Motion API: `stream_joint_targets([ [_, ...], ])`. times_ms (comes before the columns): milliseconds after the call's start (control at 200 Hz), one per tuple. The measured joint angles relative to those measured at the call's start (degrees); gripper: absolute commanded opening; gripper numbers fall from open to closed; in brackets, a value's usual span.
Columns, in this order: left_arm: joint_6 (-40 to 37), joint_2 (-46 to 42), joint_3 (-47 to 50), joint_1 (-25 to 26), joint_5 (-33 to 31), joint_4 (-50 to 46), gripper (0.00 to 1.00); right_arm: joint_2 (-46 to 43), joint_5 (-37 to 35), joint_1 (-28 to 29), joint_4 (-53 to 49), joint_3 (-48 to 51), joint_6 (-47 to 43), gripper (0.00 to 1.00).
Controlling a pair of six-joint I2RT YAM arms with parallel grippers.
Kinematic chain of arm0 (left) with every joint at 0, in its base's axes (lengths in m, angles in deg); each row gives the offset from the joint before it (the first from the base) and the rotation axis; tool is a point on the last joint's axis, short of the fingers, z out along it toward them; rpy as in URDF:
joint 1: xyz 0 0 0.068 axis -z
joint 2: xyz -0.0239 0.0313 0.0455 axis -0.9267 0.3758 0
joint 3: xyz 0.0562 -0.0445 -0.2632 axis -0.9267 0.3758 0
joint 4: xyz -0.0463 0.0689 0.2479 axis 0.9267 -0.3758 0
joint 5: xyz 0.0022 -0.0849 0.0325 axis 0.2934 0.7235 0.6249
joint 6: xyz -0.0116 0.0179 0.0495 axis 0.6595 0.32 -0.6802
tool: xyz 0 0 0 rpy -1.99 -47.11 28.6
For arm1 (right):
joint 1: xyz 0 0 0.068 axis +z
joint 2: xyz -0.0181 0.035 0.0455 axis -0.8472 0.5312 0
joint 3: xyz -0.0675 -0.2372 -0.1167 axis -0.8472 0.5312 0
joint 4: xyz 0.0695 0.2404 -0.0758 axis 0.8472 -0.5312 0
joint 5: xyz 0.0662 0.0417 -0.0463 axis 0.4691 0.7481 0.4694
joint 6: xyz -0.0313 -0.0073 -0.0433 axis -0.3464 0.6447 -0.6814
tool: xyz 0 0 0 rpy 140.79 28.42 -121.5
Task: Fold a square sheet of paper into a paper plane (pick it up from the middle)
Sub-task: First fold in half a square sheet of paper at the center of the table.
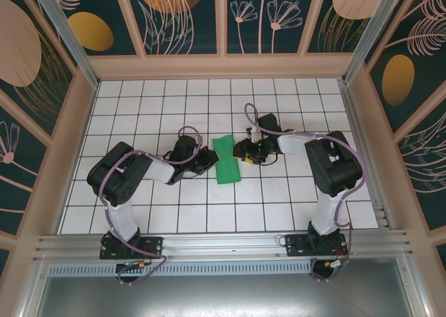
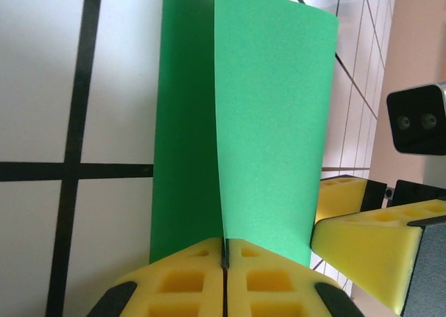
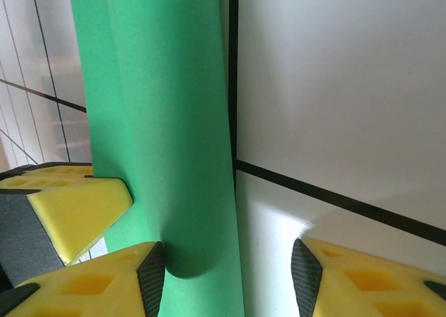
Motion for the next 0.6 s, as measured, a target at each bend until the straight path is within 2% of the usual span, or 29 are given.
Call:
stream_joint_targets([
  [180, -0.9, 0.0, -0.4, 0.0, 0.0, -1.4, 0.26, 0.6, -1.9, 0.6, -2.2, -1.2, -0.9, 0.51],
  [285, -1.4, -0.7, -1.3, 0.0, -0.1, -3.0, 0.4, 0.9, -3.5, 1.1, -3.3, -1.9, -0.8, 0.5],
  [345, -1.6, -2.0, -1.9, 0.0, -0.2, -5.0, 0.44, 1.1, -4.5, 1.5, -3.9, -2.3, -0.8, 0.5],
  [445, -2.0, -5.5, -4.0, 0.0, -2.6, -10.8, 0.53, 1.4, -5.7, 1.9, -4.7, -2.9, -0.8, 0.49],
  [600, -3.3, -11.3, -7.1, 0.0, -8.4, -19.3, 0.59, 1.8, -7.1, 2.3, -5.7, -3.4, -0.8, 0.49],
])
